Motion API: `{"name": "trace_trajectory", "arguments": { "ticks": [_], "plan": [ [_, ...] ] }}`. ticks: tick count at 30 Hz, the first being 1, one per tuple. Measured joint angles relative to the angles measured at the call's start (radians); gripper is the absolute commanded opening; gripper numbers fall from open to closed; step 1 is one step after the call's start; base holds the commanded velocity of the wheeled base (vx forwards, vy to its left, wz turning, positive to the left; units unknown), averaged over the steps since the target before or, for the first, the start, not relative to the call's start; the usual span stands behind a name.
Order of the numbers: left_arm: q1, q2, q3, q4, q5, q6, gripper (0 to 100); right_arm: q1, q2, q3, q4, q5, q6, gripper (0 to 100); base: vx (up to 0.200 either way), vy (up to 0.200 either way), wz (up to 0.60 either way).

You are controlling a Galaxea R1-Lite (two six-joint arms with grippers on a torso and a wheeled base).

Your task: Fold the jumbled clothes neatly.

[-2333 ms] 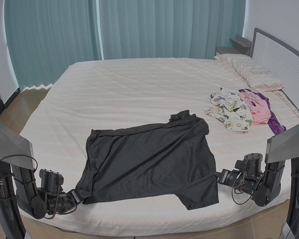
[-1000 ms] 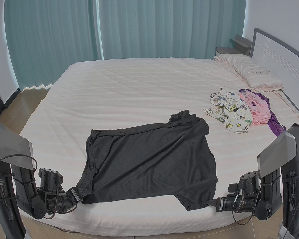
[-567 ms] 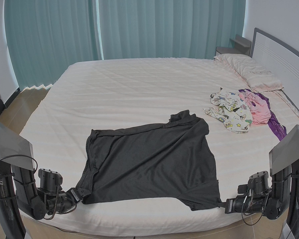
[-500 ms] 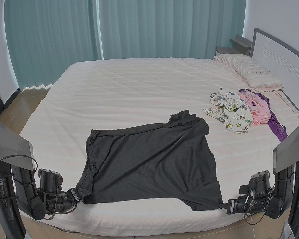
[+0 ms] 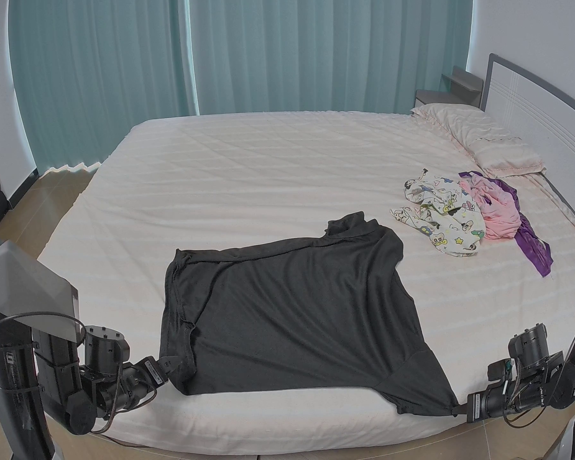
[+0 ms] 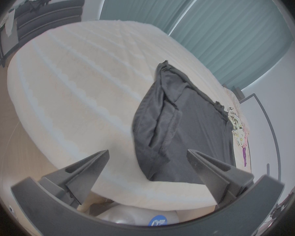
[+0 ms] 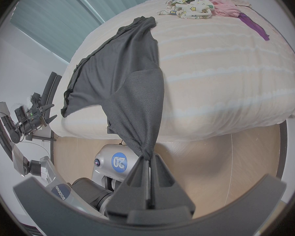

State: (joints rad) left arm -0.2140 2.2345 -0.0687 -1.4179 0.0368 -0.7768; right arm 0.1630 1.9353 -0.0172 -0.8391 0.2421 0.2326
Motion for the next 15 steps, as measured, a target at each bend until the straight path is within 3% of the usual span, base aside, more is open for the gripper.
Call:
{"name": "trace_trajectory", "arguments": {
  "ticks": [5,9,15],
  "plan": [
    [-0.071,0.016,-0.019,-0.051,0.046,0.031,100,0.005,-0.046,0.000,0.043,-0.002,-0.010,0,0.000,0.000,0.00],
    [-0.096,0.035,-0.044,-0.053,0.086,0.152,100,0.020,-0.060,0.000,0.047,-0.004,-0.010,0,0.000,0.000,0.00],
    [-0.126,0.095,-0.103,-0.052,0.210,0.313,100,0.037,-0.071,0.000,0.053,-0.006,-0.010,0,0.000,0.000,0.00]
  ]
}}
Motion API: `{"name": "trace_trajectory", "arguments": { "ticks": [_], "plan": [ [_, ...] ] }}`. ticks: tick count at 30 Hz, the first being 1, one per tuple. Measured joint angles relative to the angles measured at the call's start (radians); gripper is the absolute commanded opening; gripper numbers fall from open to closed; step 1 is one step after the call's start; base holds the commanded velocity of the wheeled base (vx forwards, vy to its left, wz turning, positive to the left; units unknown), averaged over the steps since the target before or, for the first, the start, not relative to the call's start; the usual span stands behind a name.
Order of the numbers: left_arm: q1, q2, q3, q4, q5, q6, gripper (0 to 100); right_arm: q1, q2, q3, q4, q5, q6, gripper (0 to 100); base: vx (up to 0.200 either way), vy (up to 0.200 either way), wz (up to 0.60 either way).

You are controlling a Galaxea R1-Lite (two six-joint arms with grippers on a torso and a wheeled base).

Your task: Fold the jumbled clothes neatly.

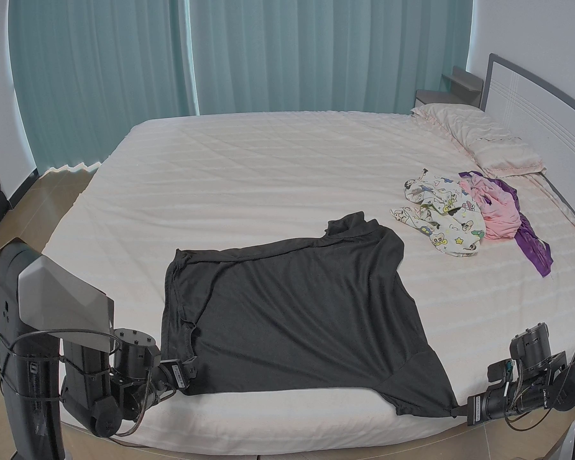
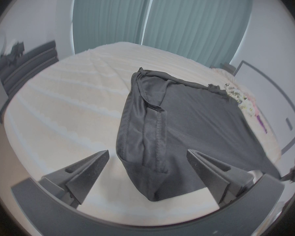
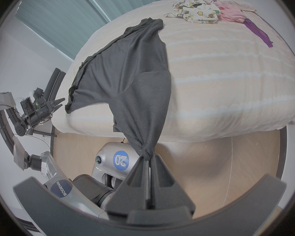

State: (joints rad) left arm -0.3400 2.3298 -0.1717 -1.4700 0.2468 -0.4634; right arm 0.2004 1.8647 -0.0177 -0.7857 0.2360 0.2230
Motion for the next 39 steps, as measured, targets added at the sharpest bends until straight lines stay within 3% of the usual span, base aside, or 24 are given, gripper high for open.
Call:
{"name": "trace_trajectory", "arguments": {
  "ticks": [8,9,20,27,39],
  "plan": [
    [-0.033,0.071,-0.050,0.001,0.034,0.080,100,0.008,-0.005,0.000,0.003,0.001,0.001,0,0.000,0.000,0.00],
    [-0.036,0.075,-0.051,0.002,0.034,0.089,0,0.008,-0.005,0.000,0.003,0.001,0.001,0,0.000,0.000,0.00],
    [-0.036,0.109,-0.020,-0.010,0.129,0.121,0,0.008,-0.021,0.000,0.031,0.002,0.001,0,0.000,0.000,0.00],
    [0.010,0.086,0.100,-0.080,0.143,0.121,0,0.007,-0.055,0.000,0.096,0.002,0.000,0,0.000,0.000,0.00],
    [0.170,0.070,0.153,-0.055,-0.009,0.082,0,0.009,-0.069,0.000,0.115,0.001,-0.003,0,0.000,0.000,0.00]
  ]
}}
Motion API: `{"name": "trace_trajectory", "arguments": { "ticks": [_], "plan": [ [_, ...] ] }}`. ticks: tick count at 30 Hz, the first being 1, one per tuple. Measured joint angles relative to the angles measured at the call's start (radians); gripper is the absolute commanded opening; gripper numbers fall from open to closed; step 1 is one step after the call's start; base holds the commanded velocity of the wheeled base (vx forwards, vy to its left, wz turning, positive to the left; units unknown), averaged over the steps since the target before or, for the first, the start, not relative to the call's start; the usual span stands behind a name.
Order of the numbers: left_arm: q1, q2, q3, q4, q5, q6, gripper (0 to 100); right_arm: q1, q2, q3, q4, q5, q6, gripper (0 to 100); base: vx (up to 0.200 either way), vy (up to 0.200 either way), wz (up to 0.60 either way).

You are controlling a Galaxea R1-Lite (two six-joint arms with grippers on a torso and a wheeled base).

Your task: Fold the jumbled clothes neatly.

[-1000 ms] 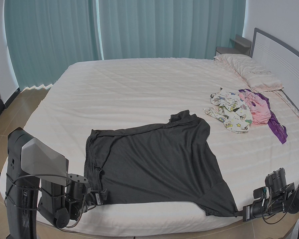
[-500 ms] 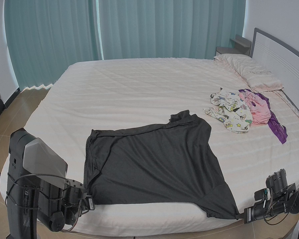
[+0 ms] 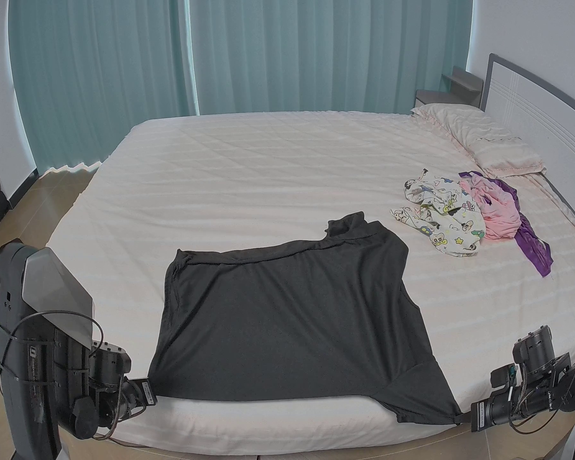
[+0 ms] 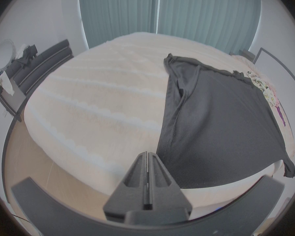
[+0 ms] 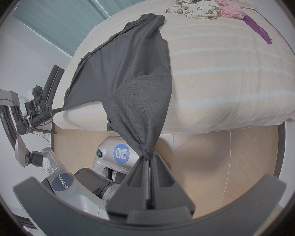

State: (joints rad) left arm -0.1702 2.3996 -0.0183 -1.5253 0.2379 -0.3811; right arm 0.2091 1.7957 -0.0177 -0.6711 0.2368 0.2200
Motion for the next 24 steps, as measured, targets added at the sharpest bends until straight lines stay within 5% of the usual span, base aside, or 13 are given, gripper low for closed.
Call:
{"name": "trace_trajectory", "arguments": {
  "ticks": [10,17,18,19,20,24],
  "plan": [
    [0.066,-0.047,0.001,0.250,-0.123,-0.004,0,0.001,0.022,0.000,0.036,-0.008,-0.035,0,0.000,0.000,0.00],
    [0.073,-0.083,0.001,0.311,-0.138,-0.006,0,0.001,0.042,0.000,0.084,-0.020,-0.076,0,0.000,0.000,0.00],
    [0.073,-0.086,0.001,0.313,-0.138,-0.006,100,0.000,0.048,0.000,0.084,-0.020,-0.076,0,0.000,0.000,0.00],
    [0.073,-0.089,0.001,0.315,-0.139,-0.006,100,0.000,0.054,0.000,0.084,-0.020,-0.078,0,0.000,0.000,0.00],
    [0.073,-0.090,0.001,0.317,-0.139,-0.006,100,0.001,0.063,0.000,0.084,-0.021,-0.079,100,0.000,0.000,0.00],
    [0.073,-0.091,0.001,0.318,-0.141,-0.008,100,0.001,0.097,0.000,0.070,-0.021,-0.081,100,0.000,0.000,0.00]
  ]
}}
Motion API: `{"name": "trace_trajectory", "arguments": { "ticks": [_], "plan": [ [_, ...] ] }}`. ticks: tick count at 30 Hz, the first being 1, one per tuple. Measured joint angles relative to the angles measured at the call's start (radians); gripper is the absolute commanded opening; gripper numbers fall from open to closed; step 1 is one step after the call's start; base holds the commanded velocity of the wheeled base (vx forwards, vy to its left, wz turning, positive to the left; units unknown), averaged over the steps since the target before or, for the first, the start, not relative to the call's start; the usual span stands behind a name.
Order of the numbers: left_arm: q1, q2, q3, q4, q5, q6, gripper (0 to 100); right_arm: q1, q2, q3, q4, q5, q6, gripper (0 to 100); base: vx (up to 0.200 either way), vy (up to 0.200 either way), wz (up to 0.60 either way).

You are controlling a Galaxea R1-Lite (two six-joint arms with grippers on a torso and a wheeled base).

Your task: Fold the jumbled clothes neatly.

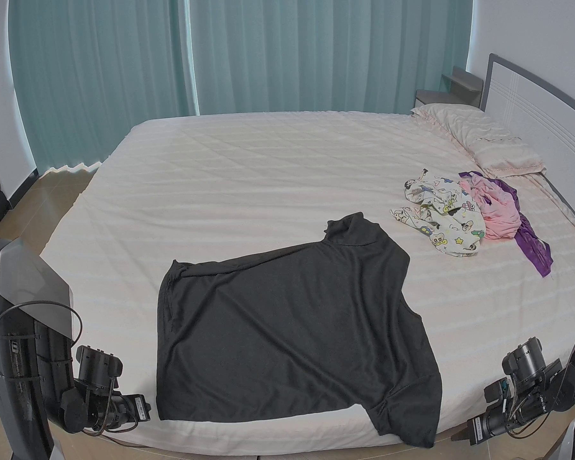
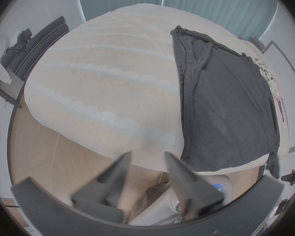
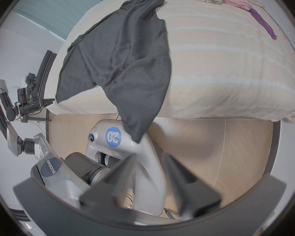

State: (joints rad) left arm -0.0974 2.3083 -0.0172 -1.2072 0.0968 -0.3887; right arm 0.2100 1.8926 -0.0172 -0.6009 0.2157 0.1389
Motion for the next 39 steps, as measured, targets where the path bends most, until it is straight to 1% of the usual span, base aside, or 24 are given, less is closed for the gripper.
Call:
{"name": "trace_trajectory", "arguments": {
  "ticks": [3,9,12,16,18,19,22,24,25,28,38,39],
  "plan": [
    [0.000,-0.002,0.000,-0.002,-0.010,-0.004,100,-0.005,0.017,0.000,-0.005,0.003,0.000,100,0.000,0.000,0.00],
    [0.020,-0.038,0.000,-0.008,-0.076,-0.061,100,-0.041,0.015,0.000,-0.079,0.013,0.005,100,0.000,0.000,0.00],
    [0.046,-0.083,0.000,-0.009,-0.153,-0.086,100,-0.068,0.005,0.000,-0.137,0.028,0.010,100,0.000,0.000,0.00],
    [0.096,-0.162,-0.002,-0.010,-0.268,-0.145,100,-0.113,-0.006,0.000,-0.262,0.069,0.025,100,0.000,0.000,0.00],
    [0.113,-0.194,-0.013,-0.009,-0.293,-0.174,100,-0.133,-0.010,0.000,-0.299,0.087,0.054,100,0.000,0.000,0.00],
    [0.118,-0.206,-0.022,-0.010,-0.297,-0.185,100,-0.139,-0.011,-0.001,-0.314,0.095,0.077,100,0.000,0.000,0.00],
    [0.129,-0.234,-0.048,-0.010,-0.303,-0.223,100,-0.153,-0.014,-0.013,-0.366,0.117,0.187,100,0.000,0.000,0.00],
    [0.132,-0.246,-0.066,-0.010,-0.305,-0.277,100,-0.160,-0.014,-0.024,-0.400,0.125,0.247,100,0.100,0.000,0.00],
    [0.134,-0.252,-0.074,-0.010,-0.307,-0.307,100,-0.162,-0.013,-0.028,-0.413,0.129,0.263,100,0.200,0.000,0.00],
    [0.136,-0.262,-0.094,-0.010,-0.317,-0.365,100,-0.164,-0.007,-0.038,-0.439,0.137,0.274,100,0.200,0.000,0.00],
    [0.134,-0.259,-0.094,-0.010,-0.322,-0.378,100,-0.145,0.031,-0.039,-0.451,0.140,0.274,100,0.200,0.000,0.00],
    [0.134,-0.256,-0.094,-0.010,-0.322,-0.378,100,-0.143,0.033,-0.037,-0.450,0.140,0.274,100,0.000,0.000,0.00]
  ]
}}
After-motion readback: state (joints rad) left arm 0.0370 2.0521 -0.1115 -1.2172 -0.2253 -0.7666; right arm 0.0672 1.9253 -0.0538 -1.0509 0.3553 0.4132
